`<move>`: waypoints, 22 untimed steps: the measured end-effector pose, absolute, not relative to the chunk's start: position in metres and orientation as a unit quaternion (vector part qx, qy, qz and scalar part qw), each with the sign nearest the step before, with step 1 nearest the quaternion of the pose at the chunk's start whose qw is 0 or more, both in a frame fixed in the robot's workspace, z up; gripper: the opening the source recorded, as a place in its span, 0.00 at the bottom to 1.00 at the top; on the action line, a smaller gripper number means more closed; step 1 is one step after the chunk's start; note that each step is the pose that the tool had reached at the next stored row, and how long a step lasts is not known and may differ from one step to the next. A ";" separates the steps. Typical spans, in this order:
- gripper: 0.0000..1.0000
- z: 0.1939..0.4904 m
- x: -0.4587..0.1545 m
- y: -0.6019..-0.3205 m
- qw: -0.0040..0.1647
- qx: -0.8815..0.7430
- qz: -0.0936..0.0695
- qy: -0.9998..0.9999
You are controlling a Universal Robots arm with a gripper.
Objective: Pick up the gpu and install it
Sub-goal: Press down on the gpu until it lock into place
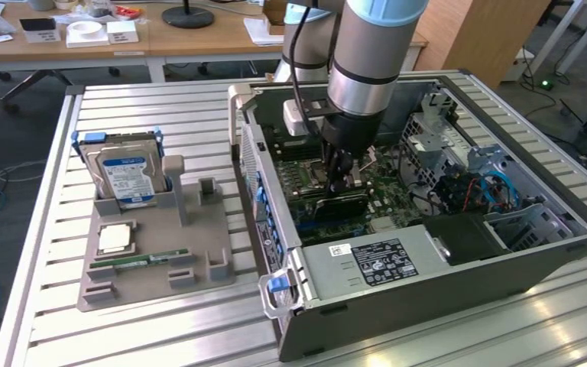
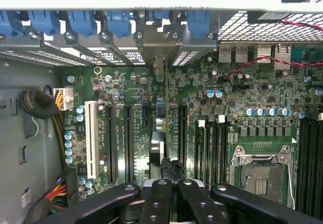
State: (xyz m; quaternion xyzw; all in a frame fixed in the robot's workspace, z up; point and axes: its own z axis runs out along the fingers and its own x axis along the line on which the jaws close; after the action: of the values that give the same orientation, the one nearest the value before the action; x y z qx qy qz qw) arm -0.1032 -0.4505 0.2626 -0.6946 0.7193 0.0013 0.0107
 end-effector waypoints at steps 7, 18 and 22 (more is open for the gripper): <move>0.11 0.262 -0.104 -0.450 0.011 -0.695 0.001 0.719; 0.11 0.261 -0.107 -0.451 0.010 -0.695 0.001 0.719; 0.11 0.260 -0.107 -0.450 0.011 -0.695 0.001 0.719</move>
State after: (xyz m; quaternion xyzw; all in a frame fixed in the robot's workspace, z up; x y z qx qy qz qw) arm -0.1074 -0.4505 0.2599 -0.6946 0.7193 0.0013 0.0106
